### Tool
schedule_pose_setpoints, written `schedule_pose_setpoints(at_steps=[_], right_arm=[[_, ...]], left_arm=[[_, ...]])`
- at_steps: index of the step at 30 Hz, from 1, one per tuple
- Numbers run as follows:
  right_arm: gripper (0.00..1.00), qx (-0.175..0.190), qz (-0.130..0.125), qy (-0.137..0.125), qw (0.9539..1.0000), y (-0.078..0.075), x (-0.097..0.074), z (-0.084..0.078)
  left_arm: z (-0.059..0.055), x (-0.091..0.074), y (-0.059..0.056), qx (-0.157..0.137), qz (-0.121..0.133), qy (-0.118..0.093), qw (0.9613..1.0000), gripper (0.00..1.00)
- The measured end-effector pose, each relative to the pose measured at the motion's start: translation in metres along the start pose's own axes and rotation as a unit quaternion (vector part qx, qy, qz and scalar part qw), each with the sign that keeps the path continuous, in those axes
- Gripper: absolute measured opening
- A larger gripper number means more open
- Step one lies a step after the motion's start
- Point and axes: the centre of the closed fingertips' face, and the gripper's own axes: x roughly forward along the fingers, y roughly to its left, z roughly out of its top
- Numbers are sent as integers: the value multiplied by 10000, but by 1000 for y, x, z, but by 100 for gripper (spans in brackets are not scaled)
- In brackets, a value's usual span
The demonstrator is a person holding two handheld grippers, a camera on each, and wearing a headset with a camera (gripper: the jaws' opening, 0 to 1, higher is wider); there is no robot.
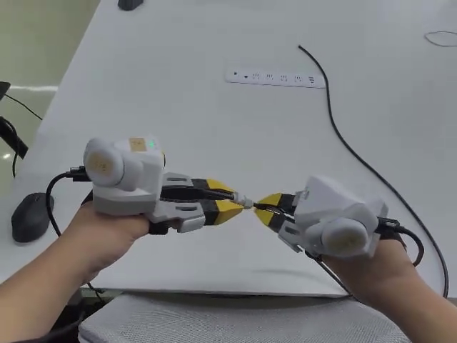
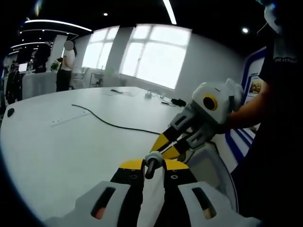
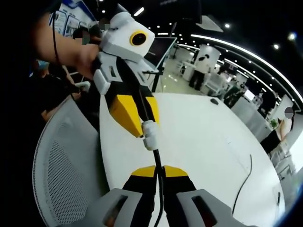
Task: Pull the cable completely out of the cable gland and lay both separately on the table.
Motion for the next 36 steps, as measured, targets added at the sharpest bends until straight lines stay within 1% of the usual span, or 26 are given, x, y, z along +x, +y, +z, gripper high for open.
schedule_pose_setpoints(at_steps=[1, 3, 4, 6, 8, 11, 12, 17, 20, 25, 28, 32, 36], right_arm=[[0, 83, -70, 37, 9999, -2, 0, -1], [0, 220, -111, 51, 9997, -5, -1, -2], [0, 339, -196, 90, 9992, -8, -1, -4], [0, 396, -230, 120, 9989, -11, -1, -6], [0, 669, -323, 157, 9971, -14, 0, -10], [0, 863, -391, 240, 9952, -18, 1, -17], [0, 976, -424, 283, 9939, -19, 1, -21], [0, 978, -445, 422, 9933, -15, 0, -34], [0, 924, -470, 500, 9934, -12, -3, -39], [0, 1074, -596, 630, 9904, -13, -4, -49], [0, 1107, -669, 649, 9895, -16, -5, -50], [0, 1089, -668, 717, 9892, -19, -3, -49], [0, 1148, -730, 752, 9878, -28, -3, -50]], left_arm=[[1, -2, 1, -9, -5, -28, 10000, 15], [4, -5, 2, -65, -27, -114, 9999, 15], [5, -6, 3, -57, -27, -128, 9999, 15], [6, -9, 4, -55, -37, -160, 9998, 15], [8, -11, 6, -55, -57, -187, 9998, 15], [9, -14, 8, -54, -74, -210, 9997, 15], [9, -15, 9, -55, -79, -221, 9997, 15], [9, -20, 11, -54, -89, -236, 9997, 15], [6, -25, 13, -67, -83, -216, 9997, 15], [3, -31, 14, -110, -138, -225, 9996, 15], [1, -33, 15, -80, -149, -215, 9996, 15], [-3, -35, 18, -125, -147, -245, 9995, 15], [-5, -32, 20, -91, -154, -231, 9996, 15]])
